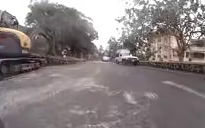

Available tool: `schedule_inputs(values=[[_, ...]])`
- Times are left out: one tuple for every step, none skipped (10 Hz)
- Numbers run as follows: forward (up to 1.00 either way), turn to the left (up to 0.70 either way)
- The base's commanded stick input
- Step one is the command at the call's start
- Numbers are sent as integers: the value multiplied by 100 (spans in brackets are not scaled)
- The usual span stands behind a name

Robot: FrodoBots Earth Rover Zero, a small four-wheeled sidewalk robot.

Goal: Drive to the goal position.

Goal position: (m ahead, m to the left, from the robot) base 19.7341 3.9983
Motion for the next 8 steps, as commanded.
schedule_inputs(values=[[70,0],[70,0],[70,0],[70,0],[70,0],[70,0],[70,0],[70,0]])
